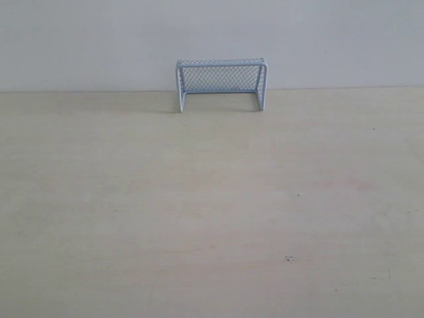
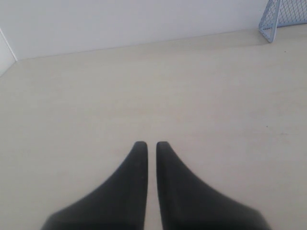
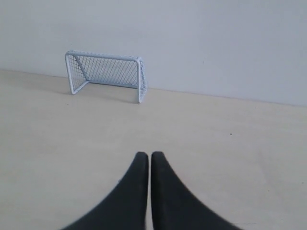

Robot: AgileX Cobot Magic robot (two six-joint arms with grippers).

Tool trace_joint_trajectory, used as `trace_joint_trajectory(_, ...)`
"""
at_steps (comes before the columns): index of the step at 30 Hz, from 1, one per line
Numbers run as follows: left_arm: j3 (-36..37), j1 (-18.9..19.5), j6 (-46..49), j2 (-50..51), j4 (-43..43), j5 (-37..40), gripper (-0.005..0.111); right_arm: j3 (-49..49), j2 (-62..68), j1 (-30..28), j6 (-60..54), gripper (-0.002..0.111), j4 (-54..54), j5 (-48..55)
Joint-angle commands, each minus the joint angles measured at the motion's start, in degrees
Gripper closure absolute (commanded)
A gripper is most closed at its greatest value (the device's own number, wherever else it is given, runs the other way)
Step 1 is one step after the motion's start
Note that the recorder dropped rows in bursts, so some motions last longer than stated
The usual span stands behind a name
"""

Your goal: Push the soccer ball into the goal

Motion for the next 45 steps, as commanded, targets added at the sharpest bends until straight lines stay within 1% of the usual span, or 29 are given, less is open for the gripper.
trace_joint_trajectory(1,-0.2,-0.5,-0.5,0.3,0.0,-0.2,0.1,2.1,-1.3,-2.9,-0.3,0.108,-0.3,-1.8)
trace_joint_trajectory(16,-0.2,-0.5,-0.5,0.3,0.0,-0.2,0.1,9.0,-8.4,-10.0,1.2,0.108,0.4,-1.8)
trace_joint_trajectory(21,-0.2,-0.5,-0.5,0.3,0.0,-0.2,0.1,9.4,-11.1,-10.1,1.4,0.108,0.4,-1.4)
trace_joint_trajectory(38,-0.2,-0.5,-0.5,0.3,0.0,-0.2,0.1,9.4,-11.8,-10.1,0.9,0.108,-1.2,8.4)
trace_joint_trajectory(45,-0.2,-0.5,-0.5,0.3,0.0,-0.2,0.1,9.4,-11.8,-10.1,0.9,0.108,-1.5,8.6)
